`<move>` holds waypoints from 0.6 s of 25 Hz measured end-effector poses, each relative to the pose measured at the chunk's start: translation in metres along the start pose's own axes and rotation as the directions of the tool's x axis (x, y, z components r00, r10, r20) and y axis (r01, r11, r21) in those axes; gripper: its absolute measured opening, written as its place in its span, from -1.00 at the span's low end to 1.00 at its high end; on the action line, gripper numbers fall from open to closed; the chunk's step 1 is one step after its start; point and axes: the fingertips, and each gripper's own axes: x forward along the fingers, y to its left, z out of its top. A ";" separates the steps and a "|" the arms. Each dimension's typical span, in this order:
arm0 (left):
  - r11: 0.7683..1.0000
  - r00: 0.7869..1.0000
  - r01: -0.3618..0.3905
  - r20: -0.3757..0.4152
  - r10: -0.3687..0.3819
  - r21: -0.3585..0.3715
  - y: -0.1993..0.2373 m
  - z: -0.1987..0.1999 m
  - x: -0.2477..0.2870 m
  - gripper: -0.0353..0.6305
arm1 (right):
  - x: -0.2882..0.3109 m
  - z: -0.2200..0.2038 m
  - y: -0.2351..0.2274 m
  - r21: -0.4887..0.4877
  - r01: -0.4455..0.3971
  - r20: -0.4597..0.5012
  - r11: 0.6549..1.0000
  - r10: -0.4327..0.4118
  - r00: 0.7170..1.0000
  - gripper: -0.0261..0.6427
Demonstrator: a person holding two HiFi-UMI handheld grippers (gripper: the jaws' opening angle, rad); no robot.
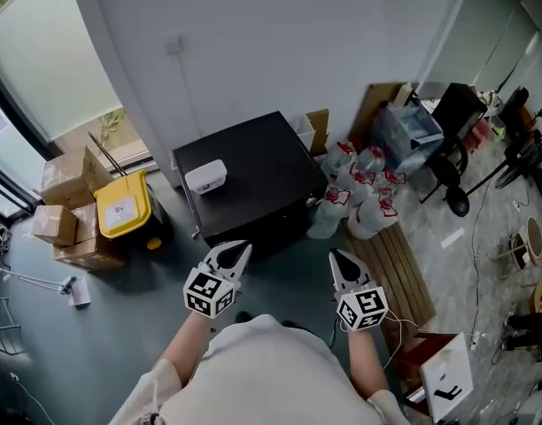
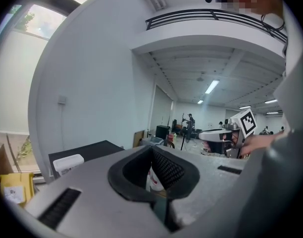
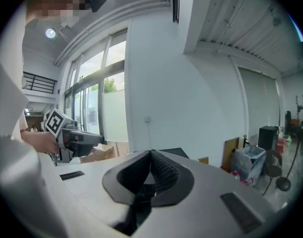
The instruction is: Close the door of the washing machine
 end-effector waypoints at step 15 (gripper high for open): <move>1.000 1.000 -0.019 -0.008 0.019 0.020 0.010 0.000 -0.004 -0.87 | -0.003 0.009 -0.002 -0.011 -0.021 0.027 1.000 0.021 0.999 -0.83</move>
